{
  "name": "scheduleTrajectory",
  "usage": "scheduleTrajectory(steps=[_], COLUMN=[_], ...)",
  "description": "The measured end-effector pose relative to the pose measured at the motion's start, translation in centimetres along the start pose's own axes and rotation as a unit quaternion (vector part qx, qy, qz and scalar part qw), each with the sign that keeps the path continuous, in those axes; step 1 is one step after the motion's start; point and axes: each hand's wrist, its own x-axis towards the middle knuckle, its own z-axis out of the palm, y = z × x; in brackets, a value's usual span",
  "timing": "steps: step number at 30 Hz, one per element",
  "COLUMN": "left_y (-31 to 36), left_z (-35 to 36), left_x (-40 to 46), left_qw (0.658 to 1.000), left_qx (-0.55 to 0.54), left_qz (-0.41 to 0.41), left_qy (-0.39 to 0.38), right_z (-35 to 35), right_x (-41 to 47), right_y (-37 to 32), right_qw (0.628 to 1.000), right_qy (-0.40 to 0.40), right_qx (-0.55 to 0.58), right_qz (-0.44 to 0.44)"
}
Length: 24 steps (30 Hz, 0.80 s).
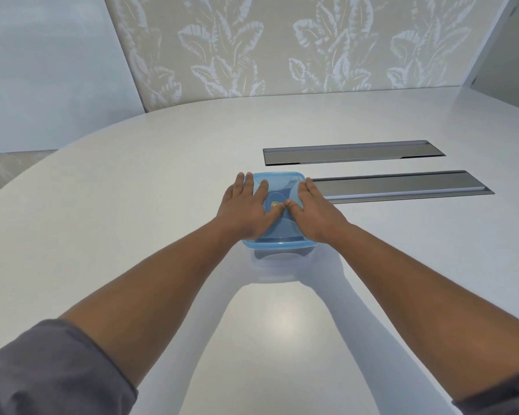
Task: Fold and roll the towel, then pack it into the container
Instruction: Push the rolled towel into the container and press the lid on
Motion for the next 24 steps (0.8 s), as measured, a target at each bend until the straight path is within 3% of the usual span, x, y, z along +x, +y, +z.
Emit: scheduleTrajectory(steps=[8, 12, 20, 24], left_y=[0.3, 0.2, 0.2, 0.4], left_z=[-0.9, -0.2, 0.3, -0.2], left_x=[1.2, 1.3, 1.5, 1.5], left_qw=[0.996, 0.990, 0.997, 0.994], left_qx=[-0.076, -0.122, -0.046, -0.074], left_qz=[-0.022, -0.027, -0.060, -0.079], left_qy=[0.037, 0.070, 0.033, 0.025], right_z=[-1.0, -0.5, 0.0, 0.0], right_x=[1.0, 0.8, 0.2, 0.2], right_y=[-1.6, -2.0, -1.4, -1.3], right_qw=[0.987, 0.986, 0.989, 0.989], right_qy=[0.061, 0.081, 0.091, 0.089], right_qx=[-0.150, -0.147, -0.116, -0.117], right_qz=[-0.002, 0.005, 0.000, 0.000])
